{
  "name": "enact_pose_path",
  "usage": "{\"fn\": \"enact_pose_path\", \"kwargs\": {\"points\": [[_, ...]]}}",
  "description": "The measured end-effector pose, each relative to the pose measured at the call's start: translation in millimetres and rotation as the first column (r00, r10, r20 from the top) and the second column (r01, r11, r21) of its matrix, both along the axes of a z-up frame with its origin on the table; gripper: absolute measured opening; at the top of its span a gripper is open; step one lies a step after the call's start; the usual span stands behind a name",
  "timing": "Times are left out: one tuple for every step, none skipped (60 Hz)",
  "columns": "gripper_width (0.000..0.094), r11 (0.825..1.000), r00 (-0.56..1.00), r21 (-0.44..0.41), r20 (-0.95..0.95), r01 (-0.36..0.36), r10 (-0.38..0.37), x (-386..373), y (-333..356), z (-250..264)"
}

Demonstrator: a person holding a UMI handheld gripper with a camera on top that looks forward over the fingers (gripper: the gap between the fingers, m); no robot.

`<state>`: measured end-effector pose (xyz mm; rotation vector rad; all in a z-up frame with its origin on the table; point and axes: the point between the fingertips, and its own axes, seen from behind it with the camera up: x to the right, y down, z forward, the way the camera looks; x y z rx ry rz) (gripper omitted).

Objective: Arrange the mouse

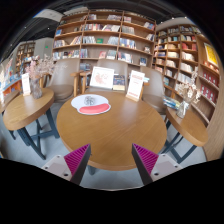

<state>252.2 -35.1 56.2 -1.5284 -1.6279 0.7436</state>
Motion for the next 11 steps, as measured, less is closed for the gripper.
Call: {"fn": "enact_pose_path", "kwargs": {"points": [[0.0850,1.000,1.000,0.009,0.000,-0.003,0.003,0.7,1.7,0.1],[0.0849,1.000,1.000,0.014,-0.003,-0.004,0.004,-0.9,1.9,-0.1],[0.0851,1.000,1.000,0.017,-0.008,-0.002,0.002,-1.0,3.0,0.7],[0.0851,1.000,1.000,0.020,-0.014,0.003,-0.003,-1.5,4.4,1.7],[0.0848,1.000,1.000,0.023,-0.019,0.008,-0.008,-1.6,5.7,2.8],[0.0848,1.000,1.000,0.025,-0.024,0.013,-0.013,-1.8,6.6,3.6],[0.0849,0.999,1.000,0.028,-0.027,0.016,-0.016,-1.8,7.1,4.0],[0.0848,0.999,0.999,0.031,-0.029,0.018,-0.017,-3.4,8.0,4.6],[0.0848,0.999,0.999,0.029,-0.031,0.018,-0.017,-2.9,7.4,4.2],[0.0850,0.999,0.999,0.027,-0.031,0.018,-0.017,-2.6,6.4,3.7],[0.0850,1.000,0.999,0.025,-0.031,0.016,-0.015,-2.0,5.4,2.9]]}}
